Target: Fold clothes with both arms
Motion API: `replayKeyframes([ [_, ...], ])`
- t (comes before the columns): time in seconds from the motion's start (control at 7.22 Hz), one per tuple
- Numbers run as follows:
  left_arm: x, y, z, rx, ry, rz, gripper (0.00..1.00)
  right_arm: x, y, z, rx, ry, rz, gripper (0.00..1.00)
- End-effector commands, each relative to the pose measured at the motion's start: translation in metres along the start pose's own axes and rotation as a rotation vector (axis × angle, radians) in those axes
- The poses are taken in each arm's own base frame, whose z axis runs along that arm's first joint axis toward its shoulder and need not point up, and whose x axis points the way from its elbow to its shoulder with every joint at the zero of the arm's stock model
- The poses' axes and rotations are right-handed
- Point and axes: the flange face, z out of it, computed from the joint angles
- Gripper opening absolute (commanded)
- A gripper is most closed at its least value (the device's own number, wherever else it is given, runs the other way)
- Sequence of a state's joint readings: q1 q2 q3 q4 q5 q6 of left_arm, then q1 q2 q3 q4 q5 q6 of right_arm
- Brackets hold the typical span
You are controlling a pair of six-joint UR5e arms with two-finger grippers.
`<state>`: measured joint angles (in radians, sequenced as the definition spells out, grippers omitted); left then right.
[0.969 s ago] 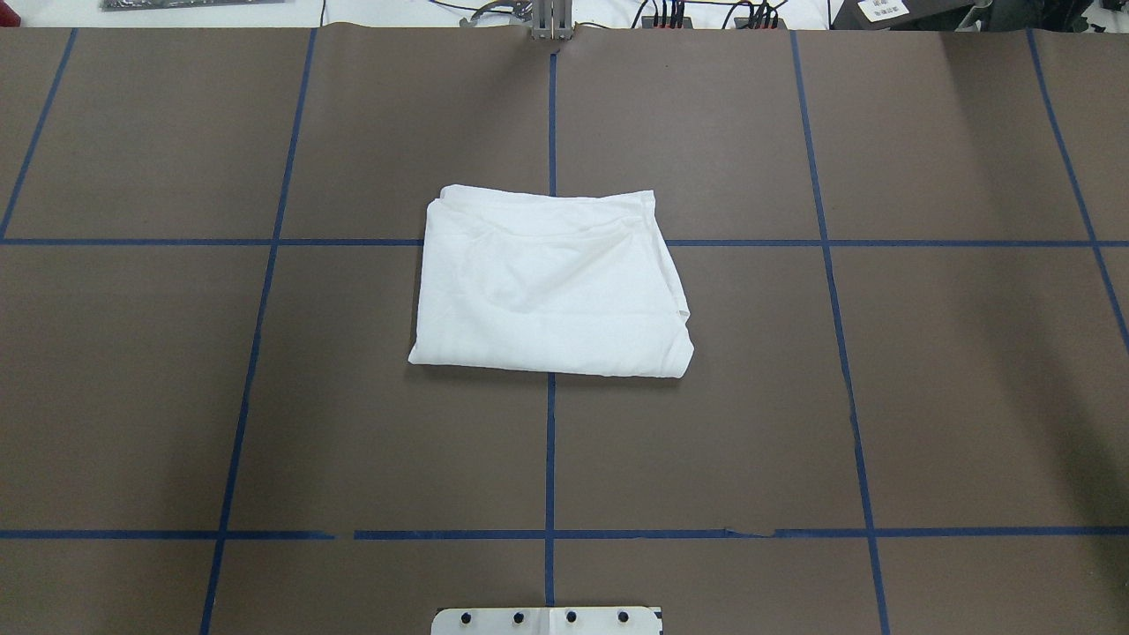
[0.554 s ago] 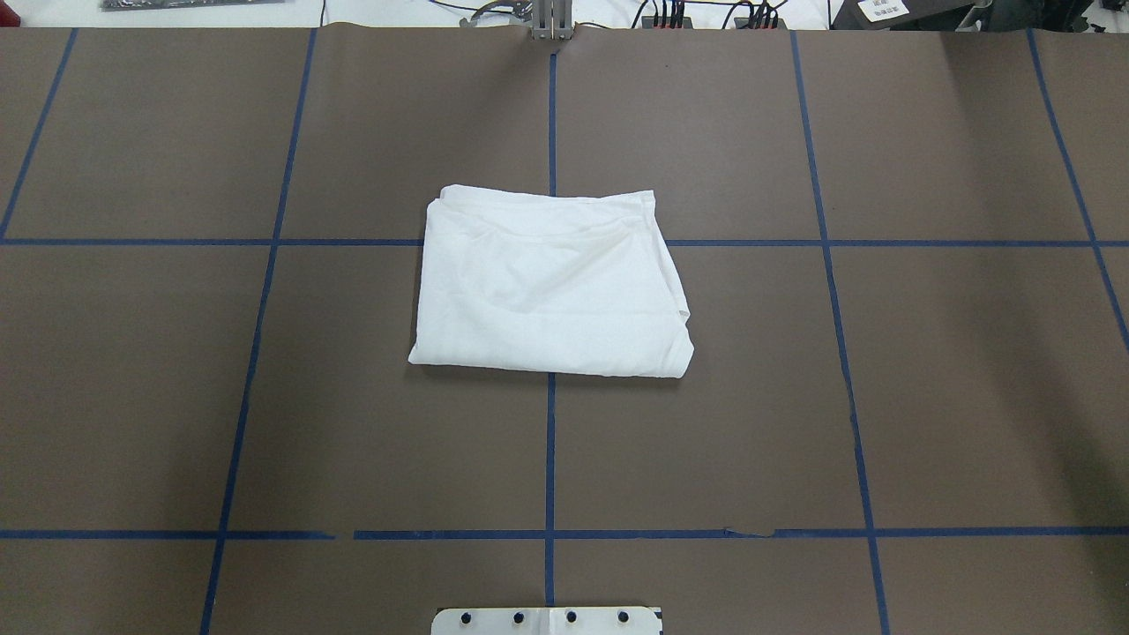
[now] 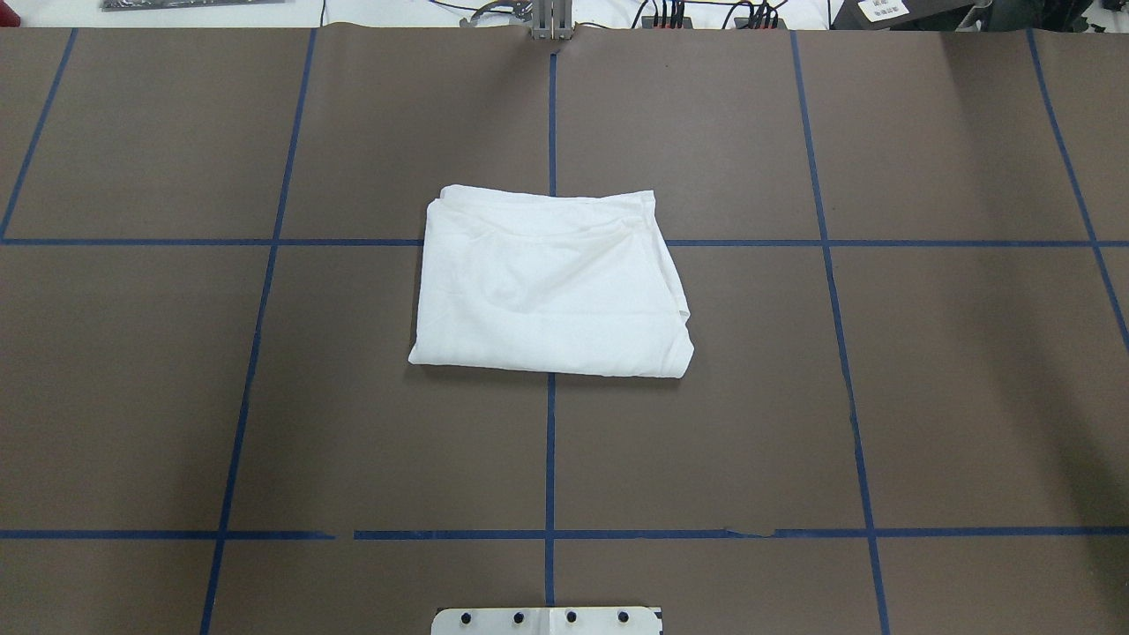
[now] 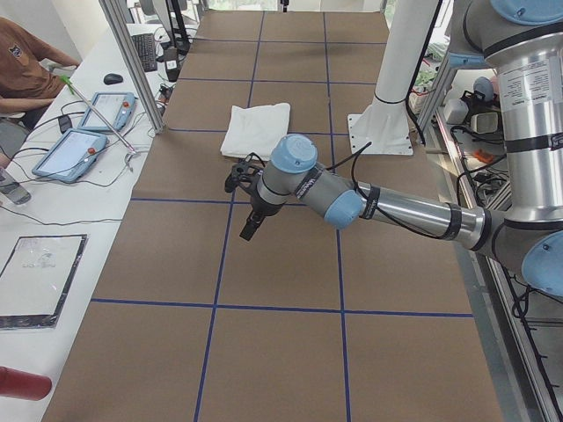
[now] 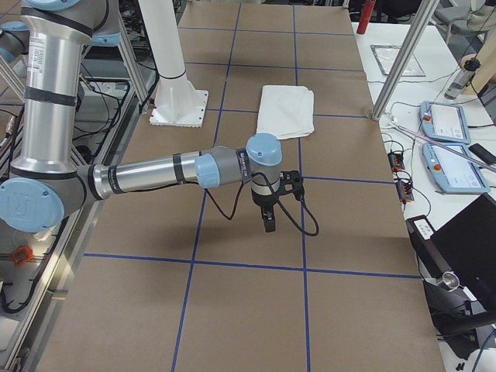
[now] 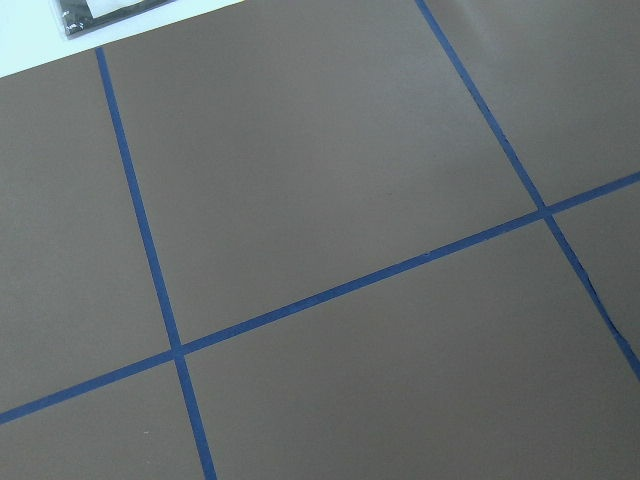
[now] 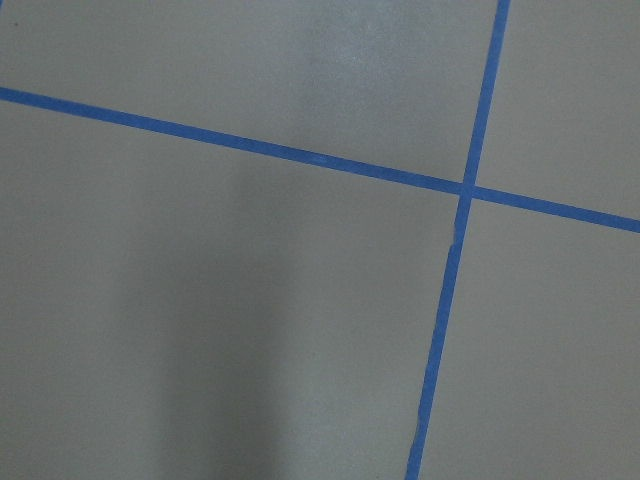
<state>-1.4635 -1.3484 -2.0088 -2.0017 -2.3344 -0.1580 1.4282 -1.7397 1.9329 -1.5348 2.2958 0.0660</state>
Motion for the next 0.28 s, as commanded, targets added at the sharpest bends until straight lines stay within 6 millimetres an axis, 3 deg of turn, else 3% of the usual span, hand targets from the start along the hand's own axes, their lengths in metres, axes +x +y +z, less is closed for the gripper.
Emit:
replayKeyframes([
  [0.0, 0.0034, -0.0043, -0.0028, 0.012, 0.002, 0.012, 0.99, 0.0017, 0.0041, 0.0021, -0.005, -0.003, 0.004, 1.0],
  [0.14, 0.0046, -0.0063, -0.0038, 0.018, 0.002, 0.019, 0.99, 0.001, 0.0033, 0.0011, -0.003, -0.002, 0.002, 1.0],
])
